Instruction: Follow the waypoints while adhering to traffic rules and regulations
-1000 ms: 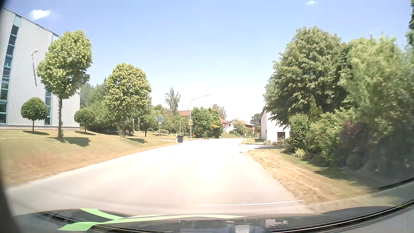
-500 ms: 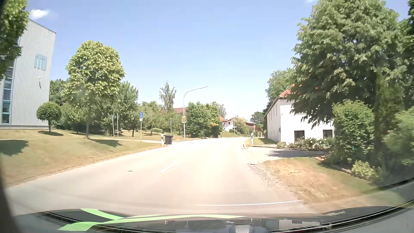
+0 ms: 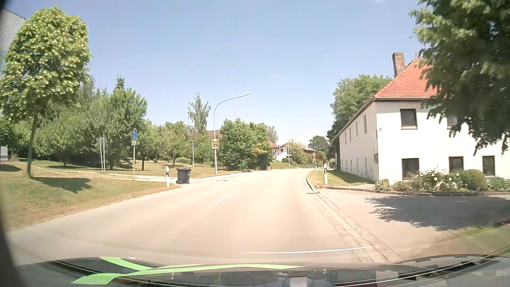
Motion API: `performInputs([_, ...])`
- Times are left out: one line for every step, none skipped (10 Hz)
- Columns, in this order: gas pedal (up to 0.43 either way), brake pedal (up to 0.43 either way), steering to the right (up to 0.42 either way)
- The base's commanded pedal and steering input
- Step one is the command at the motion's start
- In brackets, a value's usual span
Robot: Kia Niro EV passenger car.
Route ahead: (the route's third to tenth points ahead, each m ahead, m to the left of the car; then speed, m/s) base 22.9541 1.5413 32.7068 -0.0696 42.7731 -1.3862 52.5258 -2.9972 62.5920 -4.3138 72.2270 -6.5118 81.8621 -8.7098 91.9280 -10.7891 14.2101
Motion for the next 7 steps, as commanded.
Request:
performInputs([0.130, 0.000, 0.008])
performInputs([0.130, 0.000, 0.009])
performInputs([0.130, 0.000, 0.012])
performInputs([0.130, 0.000, 0.014])
performInputs([0.130, 0.000, 0.013])
performInputs([0.130, 0.000, 0.012])
performInputs([0.130, 0.000, 0.011])
